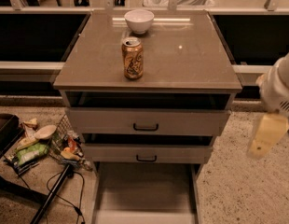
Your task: Close bottom drawer
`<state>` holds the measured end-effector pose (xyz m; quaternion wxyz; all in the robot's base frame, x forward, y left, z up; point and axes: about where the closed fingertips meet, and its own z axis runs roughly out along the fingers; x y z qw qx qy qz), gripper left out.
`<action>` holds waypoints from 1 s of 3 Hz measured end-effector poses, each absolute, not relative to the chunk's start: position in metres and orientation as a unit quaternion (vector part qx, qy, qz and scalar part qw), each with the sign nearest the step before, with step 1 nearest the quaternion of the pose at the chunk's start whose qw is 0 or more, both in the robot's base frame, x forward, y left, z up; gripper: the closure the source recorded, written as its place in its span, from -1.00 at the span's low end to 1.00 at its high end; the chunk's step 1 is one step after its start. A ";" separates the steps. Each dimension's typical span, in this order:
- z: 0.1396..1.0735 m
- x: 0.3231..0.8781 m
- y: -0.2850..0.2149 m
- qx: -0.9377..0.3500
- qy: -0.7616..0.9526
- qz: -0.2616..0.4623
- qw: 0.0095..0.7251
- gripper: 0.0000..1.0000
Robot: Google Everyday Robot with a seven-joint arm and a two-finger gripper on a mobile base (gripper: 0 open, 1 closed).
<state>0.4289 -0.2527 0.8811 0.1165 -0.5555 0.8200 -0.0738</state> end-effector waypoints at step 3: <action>0.637 0.382 -0.232 -0.557 0.818 -0.104 0.095 -1.00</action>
Offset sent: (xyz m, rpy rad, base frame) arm -0.0180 0.0004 -0.3050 0.0616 -0.0927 -0.0908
